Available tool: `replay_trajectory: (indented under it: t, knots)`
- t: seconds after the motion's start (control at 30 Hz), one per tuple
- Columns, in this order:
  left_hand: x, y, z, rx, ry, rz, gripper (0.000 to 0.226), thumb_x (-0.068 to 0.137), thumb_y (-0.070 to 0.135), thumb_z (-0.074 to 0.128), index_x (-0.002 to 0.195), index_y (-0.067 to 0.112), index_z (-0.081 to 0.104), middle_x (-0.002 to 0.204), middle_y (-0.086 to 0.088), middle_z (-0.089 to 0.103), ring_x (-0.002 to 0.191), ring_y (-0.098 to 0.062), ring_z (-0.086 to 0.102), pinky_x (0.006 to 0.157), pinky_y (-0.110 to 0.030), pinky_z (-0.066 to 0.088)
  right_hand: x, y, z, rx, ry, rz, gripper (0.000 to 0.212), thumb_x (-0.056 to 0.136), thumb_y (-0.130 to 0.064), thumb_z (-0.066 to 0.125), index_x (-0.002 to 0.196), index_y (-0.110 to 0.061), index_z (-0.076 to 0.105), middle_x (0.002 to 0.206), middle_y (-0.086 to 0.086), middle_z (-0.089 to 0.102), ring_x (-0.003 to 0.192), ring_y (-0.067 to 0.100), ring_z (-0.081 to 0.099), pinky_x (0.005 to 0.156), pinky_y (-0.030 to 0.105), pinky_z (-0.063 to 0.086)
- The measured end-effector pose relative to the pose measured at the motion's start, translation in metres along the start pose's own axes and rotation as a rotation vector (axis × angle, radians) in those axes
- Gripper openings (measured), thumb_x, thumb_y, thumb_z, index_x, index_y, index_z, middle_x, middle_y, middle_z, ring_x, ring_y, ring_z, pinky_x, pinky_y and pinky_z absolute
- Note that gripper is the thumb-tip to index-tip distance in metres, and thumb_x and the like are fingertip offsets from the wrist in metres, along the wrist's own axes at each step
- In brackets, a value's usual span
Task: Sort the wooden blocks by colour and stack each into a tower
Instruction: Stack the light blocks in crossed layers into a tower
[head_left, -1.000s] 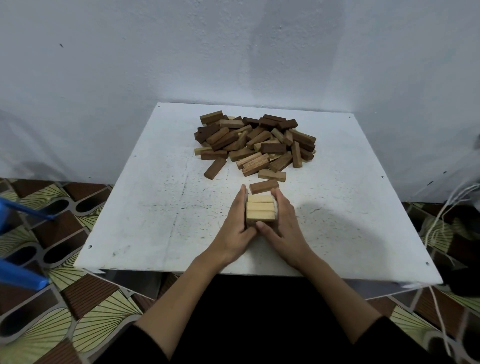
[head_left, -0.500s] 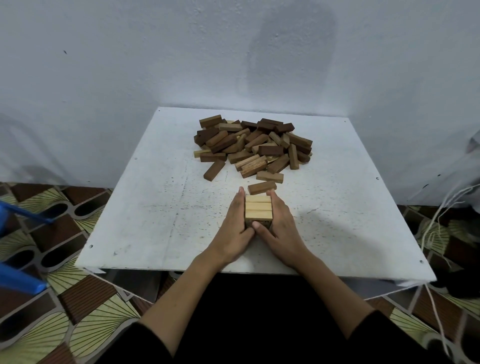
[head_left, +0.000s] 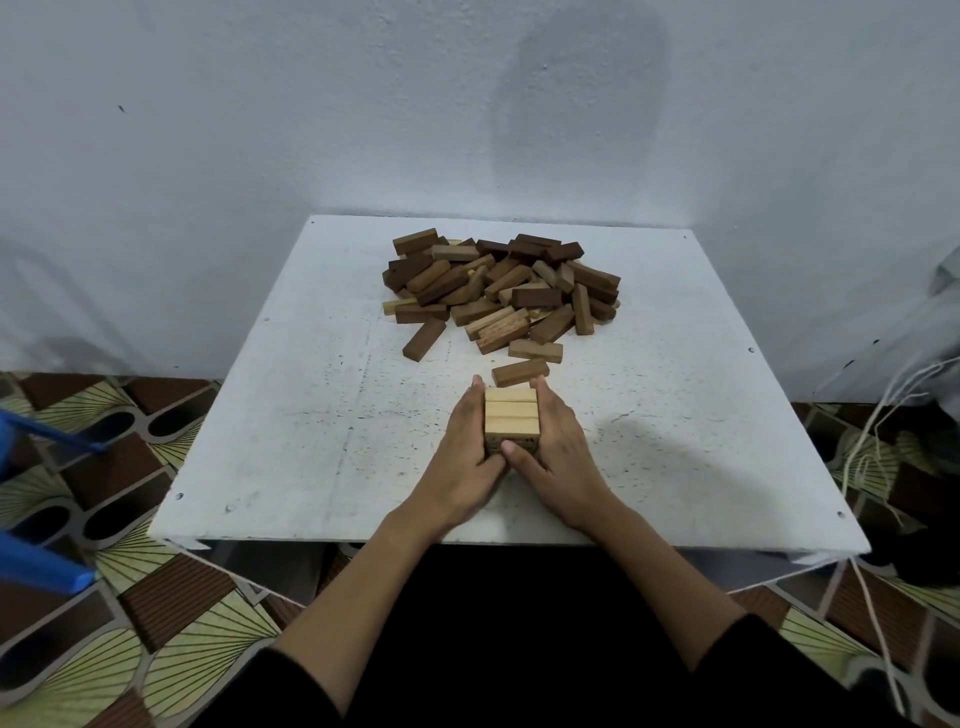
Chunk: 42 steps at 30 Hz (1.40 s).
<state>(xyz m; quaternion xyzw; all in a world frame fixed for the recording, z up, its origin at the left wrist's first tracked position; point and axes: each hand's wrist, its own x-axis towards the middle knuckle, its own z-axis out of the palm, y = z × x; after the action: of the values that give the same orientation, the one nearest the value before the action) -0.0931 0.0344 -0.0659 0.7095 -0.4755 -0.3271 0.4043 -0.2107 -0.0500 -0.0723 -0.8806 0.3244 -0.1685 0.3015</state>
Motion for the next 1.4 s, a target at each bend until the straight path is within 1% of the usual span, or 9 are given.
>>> replay_trajectory:
  t: [0.1,0.17,0.27,0.4,0.5,0.6,0.8,1.03,1.4]
  knots:
    - [-0.001,-0.001,-0.009,-0.06,-0.021,-0.058,0.099,0.076,0.039,0.058,0.152,0.022,-0.004,0.16,0.004,0.006,0.145,-0.008,0.006,0.12,-0.035,0.013,0.0,0.001,-0.01,0.138,-0.031,0.032,0.101,0.076,-0.063,0.051,0.15,-0.01,0.005,0.154,0.006,0.018,0.139,0.015,0.014,0.112,0.032,0.015]
    - [0.001,-0.002,-0.018,-0.026,-0.034,-0.053,0.103,0.078,0.032,0.068,0.152,0.022,-0.003,0.16,0.005,0.008,0.145,-0.008,0.008,0.117,-0.031,0.015,0.002,0.002,-0.021,0.221,-0.057,0.061,0.102,0.077,-0.036,0.072,0.15,-0.013,0.005,0.153,0.003,0.023,0.137,0.012,0.015,0.112,0.03,0.018]
    - [0.003,-0.001,-0.027,0.062,-0.046,-0.016,0.101,0.081,0.017,0.072,0.152,0.02,0.0,0.159,0.004,0.008,0.145,-0.008,0.008,0.113,-0.025,0.017,0.006,0.002,-0.03,0.235,-0.069,0.046,0.099,0.079,-0.019,0.074,0.149,-0.014,0.004,0.152,0.002,0.023,0.131,0.005,0.016,0.108,0.027,0.019]
    - [0.002,0.004,-0.022,0.162,-0.087,-0.003,0.102,0.079,0.008,0.066,0.152,0.013,-0.004,0.159,-0.002,0.002,0.146,-0.012,0.001,0.118,-0.03,0.012,0.003,-0.004,-0.025,0.238,-0.078,0.05,0.099,0.079,-0.03,0.071,0.149,-0.014,0.003,0.15,0.005,0.02,0.135,0.013,0.015,0.104,0.024,0.015]
    - [0.001,0.004,-0.013,0.169,-0.064,0.022,0.103,0.072,0.019,0.06,0.151,0.012,-0.004,0.159,-0.006,0.004,0.146,-0.015,0.001,0.12,-0.034,0.01,-0.001,-0.006,-0.017,0.192,-0.045,0.026,0.105,0.071,-0.05,0.061,0.149,-0.012,0.001,0.154,0.006,0.015,0.135,0.009,0.015,0.107,0.024,0.013]
    - [-0.001,0.001,-0.009,0.195,-0.013,0.05,0.099,0.07,0.028,0.052,0.151,0.009,-0.002,0.159,-0.007,0.006,0.147,-0.018,0.004,0.12,-0.036,0.011,-0.004,-0.007,-0.012,0.132,-0.027,0.022,0.112,0.068,-0.068,0.049,0.149,-0.01,-0.002,0.157,0.006,0.01,0.141,0.014,0.011,0.114,0.031,0.013]
    - [0.0,0.004,-0.006,0.253,0.006,0.083,0.096,0.071,0.03,0.05,0.15,0.004,0.002,0.159,-0.011,0.008,0.147,-0.022,0.006,0.119,-0.038,0.009,-0.004,-0.008,-0.006,0.059,-0.011,0.02,0.108,0.071,-0.07,0.043,0.15,-0.007,0.005,0.155,0.01,0.02,0.14,0.023,0.019,0.115,0.045,0.019]
    - [0.002,0.003,-0.004,0.282,0.008,0.068,0.094,0.075,0.03,0.054,0.15,0.004,0.003,0.16,-0.01,0.005,0.147,-0.019,0.003,0.12,-0.038,0.008,-0.003,-0.005,-0.003,-0.002,-0.035,0.013,0.107,0.072,-0.072,0.037,0.15,-0.009,0.001,0.156,0.006,0.015,0.141,0.02,0.016,0.116,0.041,0.016]
    - [0.003,-0.001,-0.003,0.304,0.003,0.09,0.094,0.072,0.036,0.047,0.15,0.004,0.007,0.159,-0.011,0.007,0.147,-0.02,0.004,0.12,-0.038,0.009,-0.003,-0.001,-0.001,-0.026,-0.069,0.047,0.106,0.072,-0.071,0.035,0.151,-0.008,0.002,0.157,0.008,0.012,0.143,0.022,0.013,0.117,0.044,0.014]
